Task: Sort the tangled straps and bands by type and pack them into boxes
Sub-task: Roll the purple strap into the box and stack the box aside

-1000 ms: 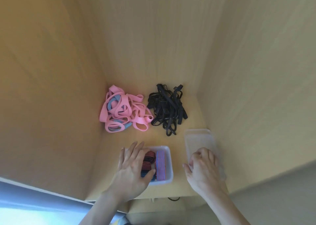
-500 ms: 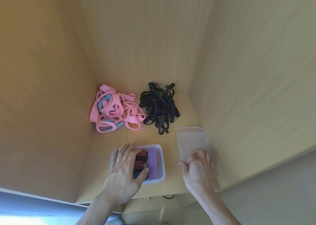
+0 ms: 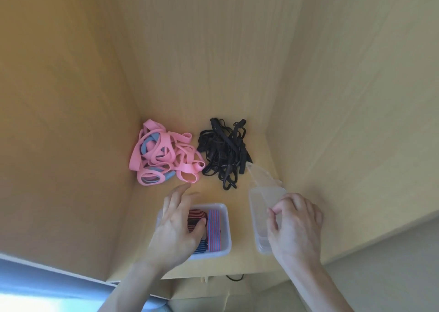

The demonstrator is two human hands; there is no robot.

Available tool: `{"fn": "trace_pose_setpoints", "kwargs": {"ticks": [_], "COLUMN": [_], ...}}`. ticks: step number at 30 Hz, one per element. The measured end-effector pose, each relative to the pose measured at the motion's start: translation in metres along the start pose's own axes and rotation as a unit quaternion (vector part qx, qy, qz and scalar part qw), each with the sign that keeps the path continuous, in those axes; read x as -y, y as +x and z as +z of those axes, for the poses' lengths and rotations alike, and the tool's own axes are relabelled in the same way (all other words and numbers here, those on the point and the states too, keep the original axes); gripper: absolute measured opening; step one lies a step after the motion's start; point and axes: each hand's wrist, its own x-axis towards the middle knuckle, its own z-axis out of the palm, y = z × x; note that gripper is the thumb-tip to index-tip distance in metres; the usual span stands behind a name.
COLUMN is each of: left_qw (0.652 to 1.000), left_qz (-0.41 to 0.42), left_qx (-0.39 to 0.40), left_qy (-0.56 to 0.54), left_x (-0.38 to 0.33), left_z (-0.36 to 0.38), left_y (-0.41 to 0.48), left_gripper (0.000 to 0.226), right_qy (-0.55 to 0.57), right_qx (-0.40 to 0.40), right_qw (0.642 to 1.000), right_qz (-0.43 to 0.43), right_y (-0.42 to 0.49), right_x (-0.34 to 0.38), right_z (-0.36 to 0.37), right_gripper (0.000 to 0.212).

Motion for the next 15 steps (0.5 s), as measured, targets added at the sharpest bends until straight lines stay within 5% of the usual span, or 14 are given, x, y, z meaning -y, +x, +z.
{"fn": "trace_pose_setpoints", "kwargs": {"ticks": [7,11,15], "left_qw": [0.985,0.981,0.972], "left_qz": [-0.029,-0.027,-0.096], "left_qx": [-0.096,-0.053,-0.039], "left_qy": [-0.144,-0.186,-0.213], "left_x": [-0.007,-0.002,0.011], "left_z": [-0.054,-0.079,-0.077], "left_y": [0.027,0.024,0.012], "left_gripper": [0.083,0.011,0.012], "right_qy": [0.234,0.346,0.453], "right_qx": [0.076,0.118,0.149], "right_qw": [0.961,0.927,0.879], "right_qz": [-0.126,-0.081,0.001], "right_y": [0.019,0.021,0.020], "right_x": [0.025,0.030,0.033], "right_z": [-0.035,-0.032,-0.019], "right_gripper": [0.014,0.017,0.017]}}
